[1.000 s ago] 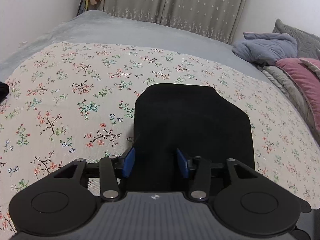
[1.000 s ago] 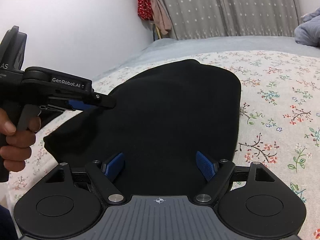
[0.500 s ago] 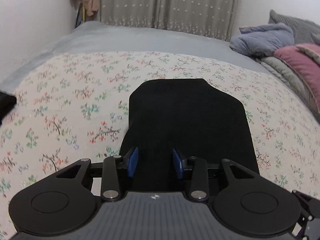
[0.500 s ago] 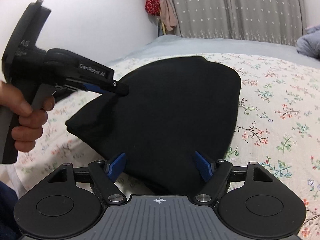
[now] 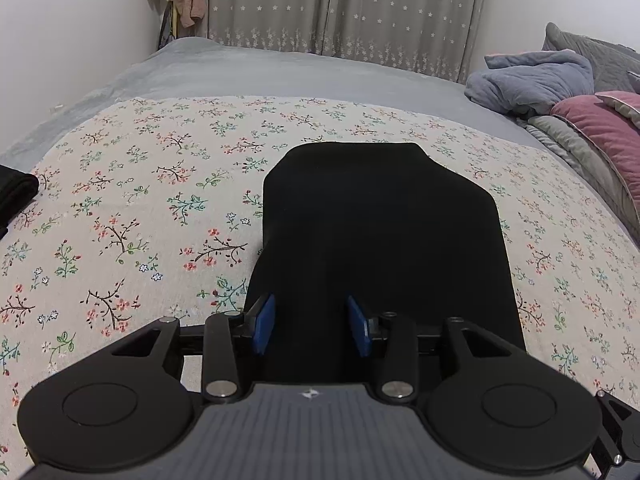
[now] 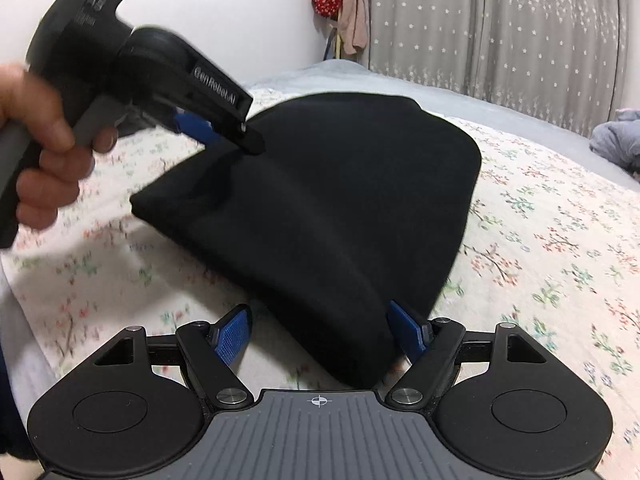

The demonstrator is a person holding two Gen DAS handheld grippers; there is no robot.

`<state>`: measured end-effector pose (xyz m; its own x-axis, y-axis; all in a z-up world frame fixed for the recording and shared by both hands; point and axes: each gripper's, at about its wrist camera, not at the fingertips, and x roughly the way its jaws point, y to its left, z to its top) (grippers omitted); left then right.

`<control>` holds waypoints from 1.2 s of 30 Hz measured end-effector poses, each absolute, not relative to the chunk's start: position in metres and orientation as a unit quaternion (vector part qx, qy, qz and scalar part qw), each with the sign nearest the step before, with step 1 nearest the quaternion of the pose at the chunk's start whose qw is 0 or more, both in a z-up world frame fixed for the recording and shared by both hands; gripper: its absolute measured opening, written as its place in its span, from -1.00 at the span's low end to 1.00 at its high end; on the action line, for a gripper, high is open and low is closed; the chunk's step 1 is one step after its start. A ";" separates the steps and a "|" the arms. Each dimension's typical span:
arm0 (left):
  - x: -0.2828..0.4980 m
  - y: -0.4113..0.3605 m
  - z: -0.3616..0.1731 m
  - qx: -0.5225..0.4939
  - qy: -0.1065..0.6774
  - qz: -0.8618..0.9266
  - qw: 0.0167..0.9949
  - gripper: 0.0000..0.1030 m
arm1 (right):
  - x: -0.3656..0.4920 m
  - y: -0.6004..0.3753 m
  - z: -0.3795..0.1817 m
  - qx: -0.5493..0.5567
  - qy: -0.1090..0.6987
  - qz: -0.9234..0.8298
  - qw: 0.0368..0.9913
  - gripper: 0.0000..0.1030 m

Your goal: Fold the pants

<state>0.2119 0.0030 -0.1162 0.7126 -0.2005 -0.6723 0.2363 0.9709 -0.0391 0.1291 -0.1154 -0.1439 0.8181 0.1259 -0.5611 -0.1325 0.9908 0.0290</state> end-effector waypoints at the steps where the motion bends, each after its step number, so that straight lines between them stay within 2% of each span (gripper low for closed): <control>1: 0.211 0.002 -0.116 0.028 0.361 -0.118 0.925 -0.17 | 0.127 -0.116 -0.145 -0.006 0.296 0.067 0.953 0.49; 5: 0.214 0.007 -0.116 0.023 0.377 -0.119 0.918 0.08 | 0.120 -0.125 -0.148 0.012 0.309 0.075 0.948 0.51; 10: 0.216 0.023 -0.111 -0.012 0.388 -0.127 0.913 0.18 | 0.113 -0.157 -0.147 0.103 0.323 0.120 0.933 0.51; 15: 0.209 0.041 -0.094 -0.046 0.355 -0.138 0.924 0.19 | 0.112 -0.193 -0.135 0.184 0.306 0.129 0.925 0.51; 18: 0.209 0.055 -0.087 -0.085 0.342 -0.137 0.926 0.36 | 0.112 -0.215 -0.127 0.236 0.281 0.137 0.920 0.62; 24: 0.226 0.062 -0.100 -0.125 0.371 -0.146 0.908 0.39 | 0.140 -0.248 -0.143 0.355 0.266 0.124 0.887 0.67; 30: 0.246 0.060 -0.108 -0.142 0.380 -0.149 0.902 0.51 | 0.171 -0.267 -0.167 0.449 0.265 0.120 0.845 0.67; 36: 0.264 0.054 -0.123 -0.169 0.401 -0.167 0.885 0.63 | 0.198 -0.272 -0.171 0.474 0.262 0.118 0.832 0.67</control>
<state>0.2644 0.0543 -0.1230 0.6221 -0.4308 -0.6538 0.1594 0.8872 -0.4330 0.1980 -0.2720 -0.1715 0.8347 0.4446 -0.3248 0.0521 0.5235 0.8504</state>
